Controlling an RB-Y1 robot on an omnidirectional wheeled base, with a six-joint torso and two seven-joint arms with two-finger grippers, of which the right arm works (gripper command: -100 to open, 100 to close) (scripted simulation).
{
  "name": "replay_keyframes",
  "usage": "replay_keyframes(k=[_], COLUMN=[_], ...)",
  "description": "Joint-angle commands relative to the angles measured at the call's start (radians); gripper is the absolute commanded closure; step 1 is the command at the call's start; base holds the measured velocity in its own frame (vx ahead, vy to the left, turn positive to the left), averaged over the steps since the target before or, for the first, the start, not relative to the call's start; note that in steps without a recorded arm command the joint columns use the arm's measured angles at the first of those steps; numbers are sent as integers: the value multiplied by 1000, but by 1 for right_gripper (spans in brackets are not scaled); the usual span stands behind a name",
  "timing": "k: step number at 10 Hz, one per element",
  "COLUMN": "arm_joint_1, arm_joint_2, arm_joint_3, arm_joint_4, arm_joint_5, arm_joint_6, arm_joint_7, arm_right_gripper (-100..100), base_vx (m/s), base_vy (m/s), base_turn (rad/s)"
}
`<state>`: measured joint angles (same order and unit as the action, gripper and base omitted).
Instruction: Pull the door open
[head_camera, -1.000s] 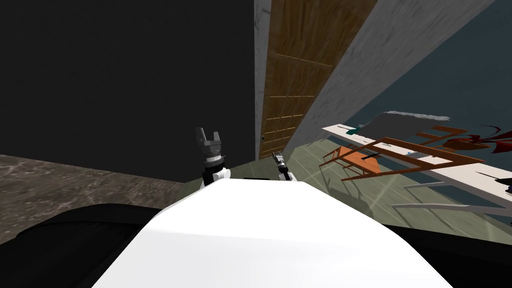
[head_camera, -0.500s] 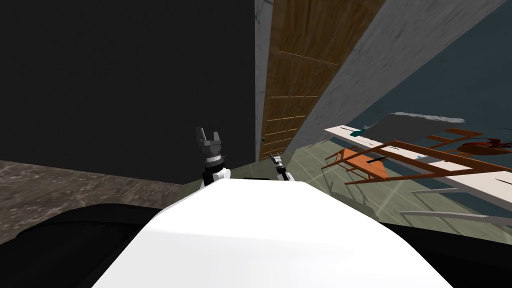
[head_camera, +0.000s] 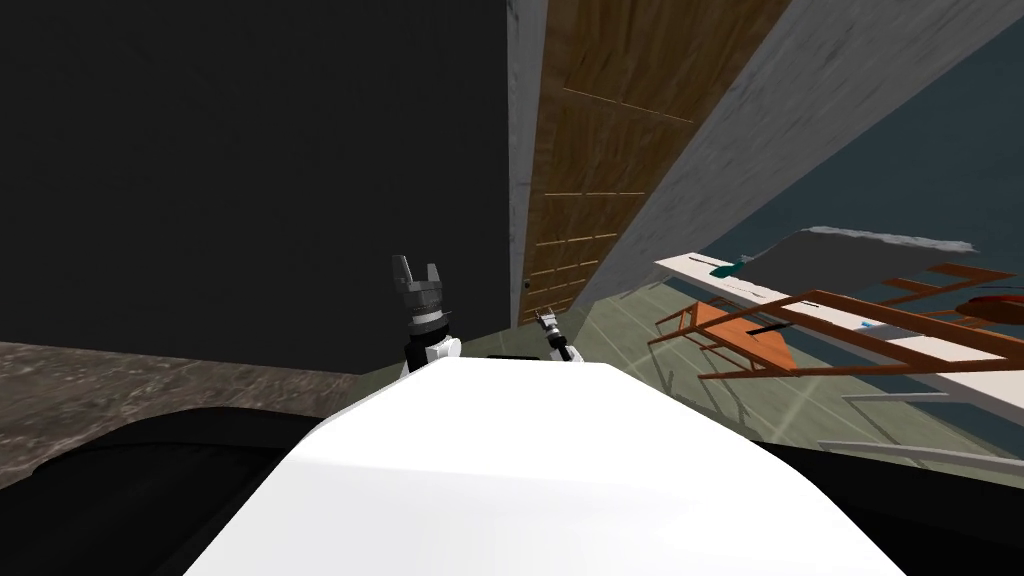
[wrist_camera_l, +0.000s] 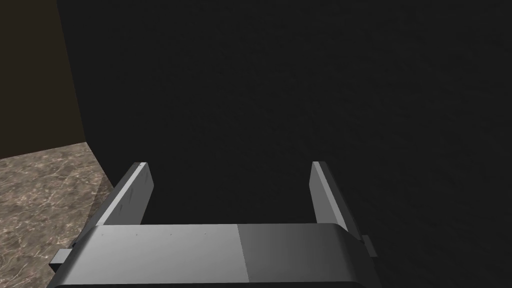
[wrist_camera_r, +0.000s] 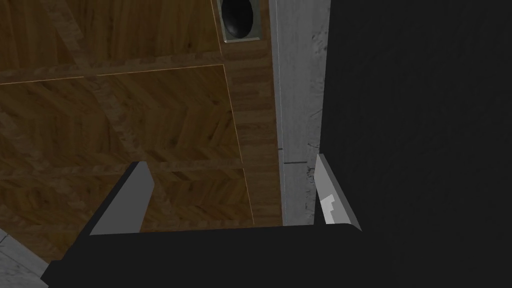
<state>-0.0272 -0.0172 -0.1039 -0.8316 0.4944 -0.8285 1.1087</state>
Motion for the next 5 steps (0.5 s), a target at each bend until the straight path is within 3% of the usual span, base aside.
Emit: replay_keyframes(k=[1, 5], arm_joint_1=[-13, -41], arm_joint_2=[8, 35], arm_joint_3=[-2, -3], arm_joint_4=[29, 101], arm_joint_5=[10, 41], arm_joint_6=[-9, -31], arm_joint_7=[24, 87], arm_right_gripper=[-100, -100], base_vx=[112, 107], base_vy=[-36, -31], base_turn=[3, 3])
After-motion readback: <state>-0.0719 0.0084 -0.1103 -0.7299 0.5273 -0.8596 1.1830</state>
